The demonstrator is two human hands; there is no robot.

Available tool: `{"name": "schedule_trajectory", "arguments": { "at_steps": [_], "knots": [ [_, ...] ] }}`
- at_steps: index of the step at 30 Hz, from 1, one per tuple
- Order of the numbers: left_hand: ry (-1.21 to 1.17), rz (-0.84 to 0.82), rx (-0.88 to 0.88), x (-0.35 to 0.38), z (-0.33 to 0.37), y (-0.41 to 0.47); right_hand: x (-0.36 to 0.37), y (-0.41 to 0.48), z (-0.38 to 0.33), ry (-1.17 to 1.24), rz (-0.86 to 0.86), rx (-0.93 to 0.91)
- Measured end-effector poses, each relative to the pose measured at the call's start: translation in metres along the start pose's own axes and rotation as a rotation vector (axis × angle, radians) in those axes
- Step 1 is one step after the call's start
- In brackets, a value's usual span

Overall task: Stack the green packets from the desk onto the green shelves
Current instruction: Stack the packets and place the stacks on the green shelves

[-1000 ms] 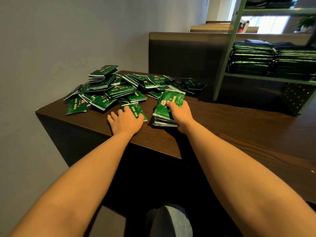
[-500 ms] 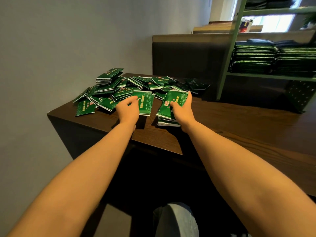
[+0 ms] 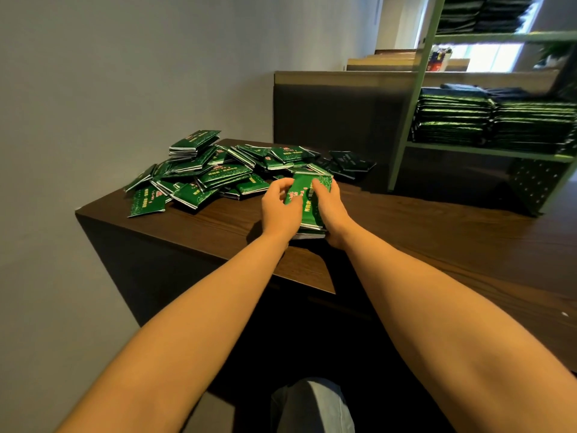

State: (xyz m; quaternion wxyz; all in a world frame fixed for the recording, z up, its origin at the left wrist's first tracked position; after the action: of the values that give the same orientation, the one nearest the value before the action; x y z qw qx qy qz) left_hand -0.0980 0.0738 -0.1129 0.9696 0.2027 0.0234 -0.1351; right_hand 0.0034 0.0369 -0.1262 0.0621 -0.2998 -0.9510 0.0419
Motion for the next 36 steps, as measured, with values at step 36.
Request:
{"name": "schedule_trajectory", "arguments": {
  "at_steps": [36],
  "knots": [
    [1.052,-0.335,0.195,0.047,-0.061,0.087,-0.067,0.09,-0.007,-0.101,0.215,-0.029]
  ]
}}
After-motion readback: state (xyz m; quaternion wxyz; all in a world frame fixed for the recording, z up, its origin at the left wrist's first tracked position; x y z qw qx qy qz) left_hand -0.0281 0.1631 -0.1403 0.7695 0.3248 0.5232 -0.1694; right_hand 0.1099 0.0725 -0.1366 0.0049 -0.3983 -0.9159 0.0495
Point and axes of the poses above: each hand's wrist, its own y-axis towards the middle knuckle, its own x-axis out of the palm, z = x × y, the point moved 1 cm from there along y, towards the middle knuckle, and after that the axes turned 5 degrees about x, right-handed, at the moved point
